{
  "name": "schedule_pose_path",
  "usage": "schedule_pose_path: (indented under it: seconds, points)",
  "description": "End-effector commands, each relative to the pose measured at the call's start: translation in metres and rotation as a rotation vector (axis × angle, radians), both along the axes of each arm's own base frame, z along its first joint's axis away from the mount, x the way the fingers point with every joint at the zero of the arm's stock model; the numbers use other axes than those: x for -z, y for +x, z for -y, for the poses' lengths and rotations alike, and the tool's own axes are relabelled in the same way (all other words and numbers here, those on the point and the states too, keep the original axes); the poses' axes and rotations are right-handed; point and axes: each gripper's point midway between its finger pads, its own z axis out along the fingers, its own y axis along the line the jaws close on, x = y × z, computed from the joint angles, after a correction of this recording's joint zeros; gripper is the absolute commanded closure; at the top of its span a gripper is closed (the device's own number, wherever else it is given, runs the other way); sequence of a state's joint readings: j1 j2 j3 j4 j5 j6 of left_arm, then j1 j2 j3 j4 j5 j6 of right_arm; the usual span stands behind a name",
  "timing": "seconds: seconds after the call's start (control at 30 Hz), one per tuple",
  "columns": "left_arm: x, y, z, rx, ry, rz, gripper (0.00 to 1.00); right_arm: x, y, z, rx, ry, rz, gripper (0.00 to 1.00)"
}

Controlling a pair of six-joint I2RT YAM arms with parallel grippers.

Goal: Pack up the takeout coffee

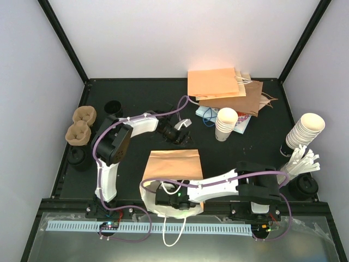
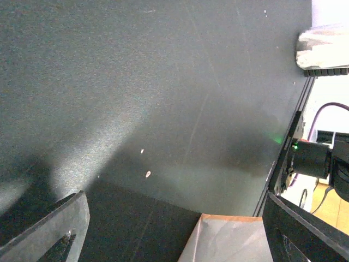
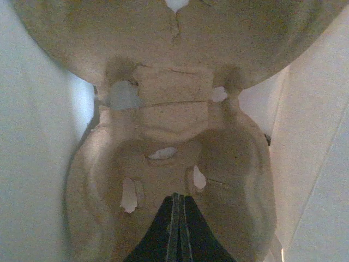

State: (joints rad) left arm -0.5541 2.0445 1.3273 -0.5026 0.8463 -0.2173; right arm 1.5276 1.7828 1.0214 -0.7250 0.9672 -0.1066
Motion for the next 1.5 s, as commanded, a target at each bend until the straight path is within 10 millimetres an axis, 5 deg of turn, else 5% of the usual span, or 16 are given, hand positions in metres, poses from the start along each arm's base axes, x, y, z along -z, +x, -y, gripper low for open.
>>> schedule_pose_path:
  seconds: [0.0,0.73,1.1,1.47]
  points:
    - [-0.014,-0.002,0.011,0.055,-0.09,0.022,0.11,0.003,0.008,0.003,0.013,0.012,0.018,0.98]
    - [-0.01,-0.055,-0.008,0.128,-0.071,-0.063,0.25,0.029,0.047,0.014,0.068,-0.055,0.049,0.99]
    - [-0.026,-0.016,0.001,-0.022,-0.068,0.01,0.18,-0.014,0.006,-0.009,-0.005,0.043,-0.02,0.96]
    - [-0.098,0.024,-0.009,-0.119,-0.089,0.206,0.05,-0.037,-0.007,0.001,0.003,0.063,-0.1,0.91]
